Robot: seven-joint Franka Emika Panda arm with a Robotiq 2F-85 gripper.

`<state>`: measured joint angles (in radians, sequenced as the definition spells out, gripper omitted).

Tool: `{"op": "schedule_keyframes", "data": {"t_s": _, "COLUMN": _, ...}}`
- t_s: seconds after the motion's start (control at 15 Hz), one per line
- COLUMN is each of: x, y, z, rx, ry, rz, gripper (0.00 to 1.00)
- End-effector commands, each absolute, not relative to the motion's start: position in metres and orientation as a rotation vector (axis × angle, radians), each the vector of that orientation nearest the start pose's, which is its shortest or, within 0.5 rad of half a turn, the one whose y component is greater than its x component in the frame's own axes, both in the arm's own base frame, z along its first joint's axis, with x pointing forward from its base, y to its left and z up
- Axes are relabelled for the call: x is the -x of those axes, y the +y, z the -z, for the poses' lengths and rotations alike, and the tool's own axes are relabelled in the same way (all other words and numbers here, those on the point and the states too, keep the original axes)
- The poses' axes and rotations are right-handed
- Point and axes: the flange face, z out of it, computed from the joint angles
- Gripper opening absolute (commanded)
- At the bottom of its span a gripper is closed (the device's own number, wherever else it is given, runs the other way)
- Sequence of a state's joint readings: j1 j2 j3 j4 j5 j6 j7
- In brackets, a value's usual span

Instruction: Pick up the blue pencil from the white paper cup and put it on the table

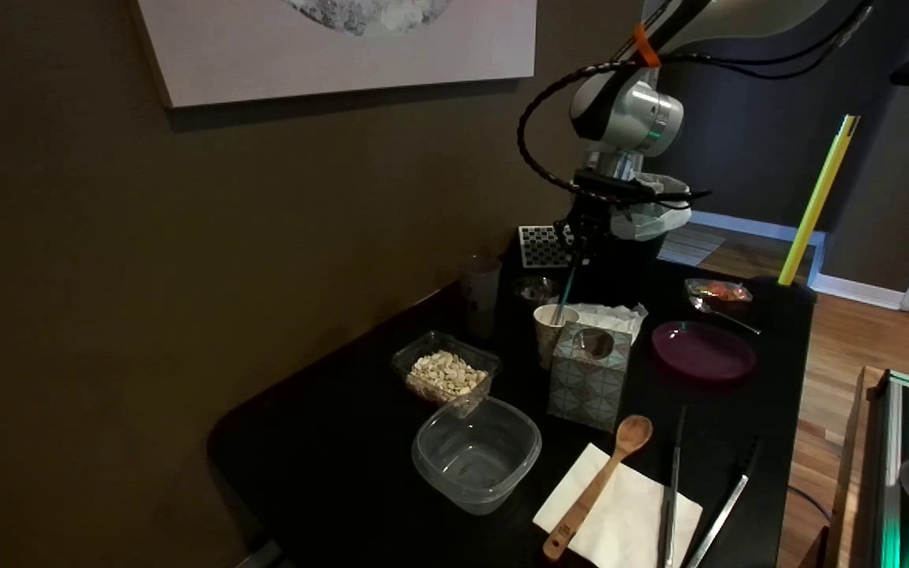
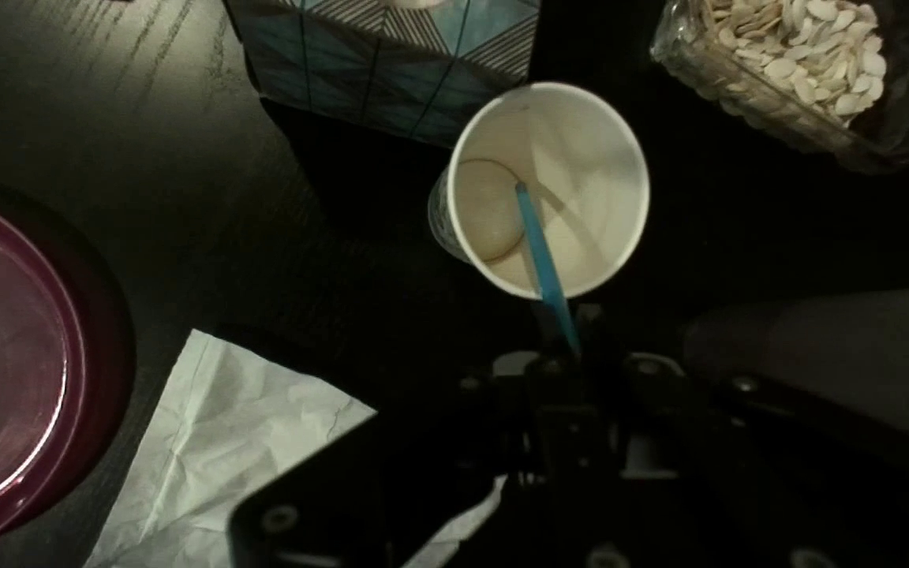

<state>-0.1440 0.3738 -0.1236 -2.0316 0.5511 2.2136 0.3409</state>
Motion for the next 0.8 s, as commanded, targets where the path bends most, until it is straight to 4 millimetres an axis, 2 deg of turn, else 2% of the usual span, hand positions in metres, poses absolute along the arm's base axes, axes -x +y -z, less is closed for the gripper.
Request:
{"op": "schedule_keyframes", "data": {"t_s": 0.0, "x": -0.556, "y": -0.126, "z": -0.275, "rx": 2.506, "ry": 1.314, "rz": -0.242, "gripper": 0.02}}
{"op": "schedule_keyframes", "data": {"t_s": 0.4, "x": -0.543, "y": -0.123, "z": -0.332, "rx": 2.616, "ry": 1.259, "rz": -0.143, "gripper": 0.02}}
{"op": "schedule_keyframes", "data": {"t_s": 0.73, "x": -0.523, "y": -0.129, "z": -0.375, "rx": 2.705, "ry": 1.203, "rz": -0.019, "gripper": 0.02}}
